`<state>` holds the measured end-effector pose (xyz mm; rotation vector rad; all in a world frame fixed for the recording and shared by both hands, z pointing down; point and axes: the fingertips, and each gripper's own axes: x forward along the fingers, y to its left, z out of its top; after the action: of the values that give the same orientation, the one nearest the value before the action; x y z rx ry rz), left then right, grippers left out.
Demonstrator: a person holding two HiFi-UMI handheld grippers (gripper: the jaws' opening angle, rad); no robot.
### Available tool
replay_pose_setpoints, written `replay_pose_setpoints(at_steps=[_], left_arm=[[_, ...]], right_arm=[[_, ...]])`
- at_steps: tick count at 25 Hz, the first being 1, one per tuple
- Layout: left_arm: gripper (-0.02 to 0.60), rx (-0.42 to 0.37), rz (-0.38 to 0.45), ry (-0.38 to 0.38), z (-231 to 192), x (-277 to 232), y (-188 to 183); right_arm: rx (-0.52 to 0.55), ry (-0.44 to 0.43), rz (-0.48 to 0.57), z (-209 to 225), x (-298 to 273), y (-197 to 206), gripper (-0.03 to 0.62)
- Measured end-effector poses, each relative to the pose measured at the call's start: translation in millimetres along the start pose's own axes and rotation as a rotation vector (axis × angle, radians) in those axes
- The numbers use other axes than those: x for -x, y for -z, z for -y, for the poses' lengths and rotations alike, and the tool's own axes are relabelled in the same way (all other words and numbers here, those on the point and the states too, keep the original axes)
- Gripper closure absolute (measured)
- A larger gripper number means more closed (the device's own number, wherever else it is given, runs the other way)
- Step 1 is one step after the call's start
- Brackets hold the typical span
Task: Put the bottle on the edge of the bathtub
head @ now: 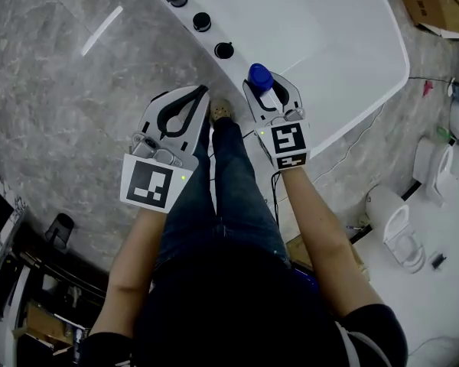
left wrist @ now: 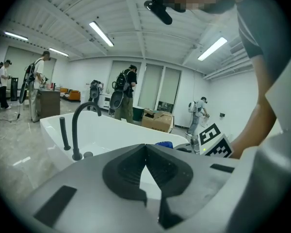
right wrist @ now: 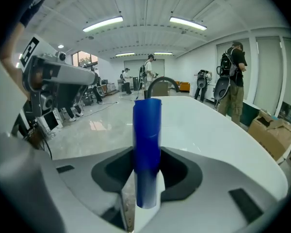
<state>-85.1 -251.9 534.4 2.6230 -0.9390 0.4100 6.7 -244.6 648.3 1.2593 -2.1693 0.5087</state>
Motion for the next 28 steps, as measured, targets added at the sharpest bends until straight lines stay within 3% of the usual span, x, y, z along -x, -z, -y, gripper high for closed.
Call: replay_pose_setpoints(at_steps=[13,28], left_arm=[[0.558,0.022,-0.037,-0.018,0.4,-9.5,22.3],[0.557,0.055,-0.055,-0.028,2.7,-1.4,38.4]], right_arm=[[0.063,-0.045,-0.09,-0.9,-36.4,32.0,0.424],[0.144,-0.119,0.004,-12.7,-64.9,22.7,0.424]])
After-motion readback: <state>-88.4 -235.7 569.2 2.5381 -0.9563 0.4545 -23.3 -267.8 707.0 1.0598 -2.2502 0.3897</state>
